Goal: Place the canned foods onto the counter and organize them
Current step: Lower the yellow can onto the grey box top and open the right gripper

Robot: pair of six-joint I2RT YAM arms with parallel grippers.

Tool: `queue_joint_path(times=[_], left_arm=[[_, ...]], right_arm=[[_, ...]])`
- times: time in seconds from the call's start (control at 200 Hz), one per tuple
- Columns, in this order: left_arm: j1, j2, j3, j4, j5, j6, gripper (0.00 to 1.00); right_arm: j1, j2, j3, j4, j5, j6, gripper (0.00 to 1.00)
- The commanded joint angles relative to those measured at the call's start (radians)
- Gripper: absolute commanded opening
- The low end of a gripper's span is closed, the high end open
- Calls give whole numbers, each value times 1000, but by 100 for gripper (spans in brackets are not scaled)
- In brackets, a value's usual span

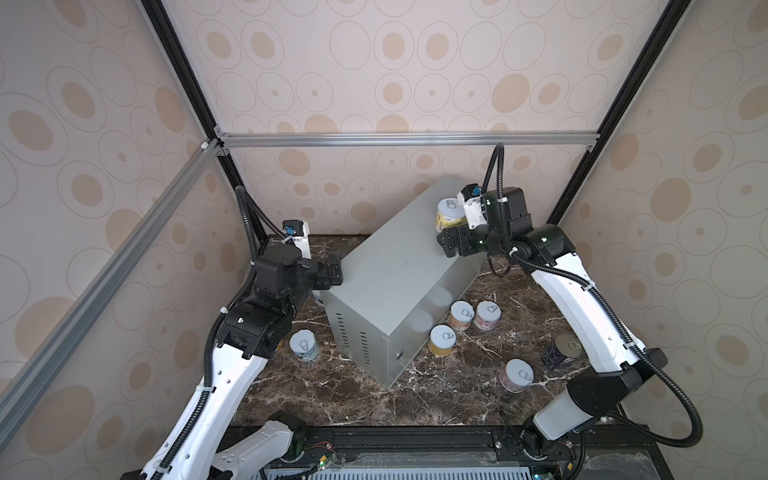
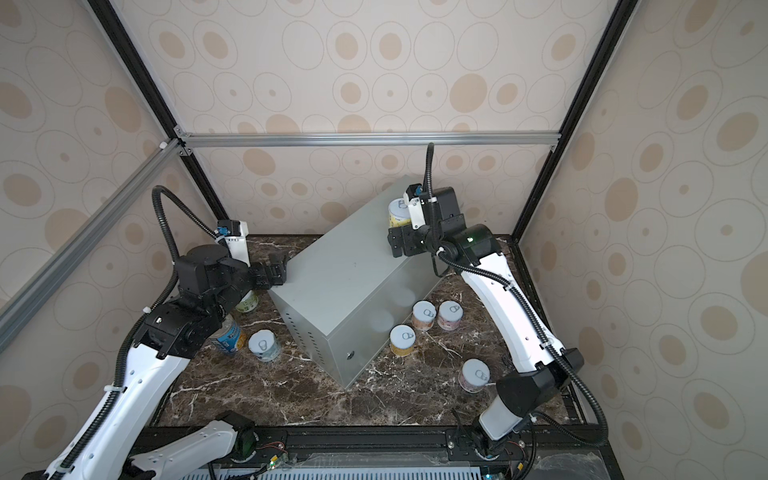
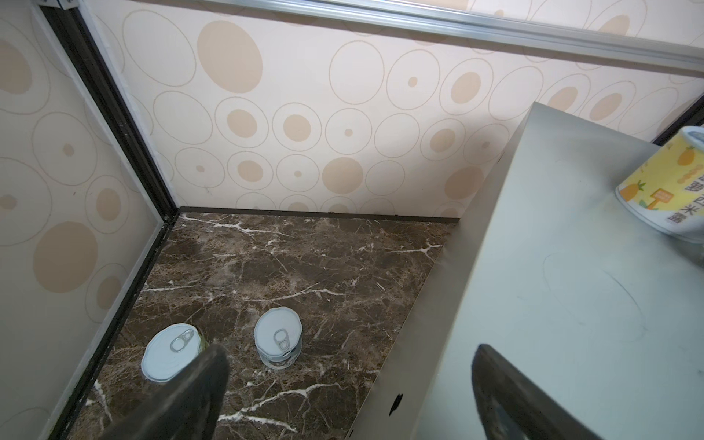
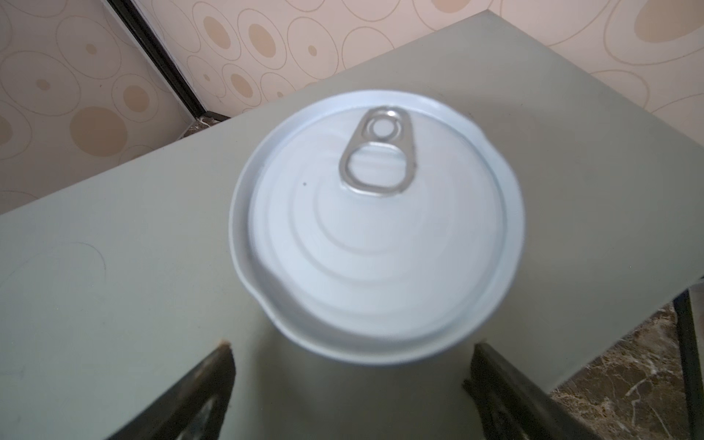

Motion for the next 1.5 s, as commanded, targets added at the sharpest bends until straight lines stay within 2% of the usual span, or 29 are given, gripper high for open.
queue_joint_path(times=[0.0, 0.11, 0.475, 0.685, 0.875, 1.18, 1.495], left_arm=[[-8, -25, -16, 11, -21, -1, 99], [-8, -34, -36, 12, -26, -5, 99], [-8, -55, -61, 21, -54, 14, 99], [-8, -50, -42, 31, -57, 26, 100], [-8, -34, -59, 80, -105, 47, 99], [-8, 52, 8, 143, -91, 35, 99], [-8, 108, 52, 166, -97, 41, 99]], right_arm=[[5, -26, -62, 134, -6, 5, 99], [5, 2, -33, 125, 17, 26, 99], [4, 100, 54, 128, 74, 43, 83], [-19, 200, 170, 62, 99, 68, 72], [-50, 273, 252, 45, 83, 74, 71], [-69, 413, 442, 6, 81, 11, 70], [-76, 520, 547, 0, 64, -17, 70]])
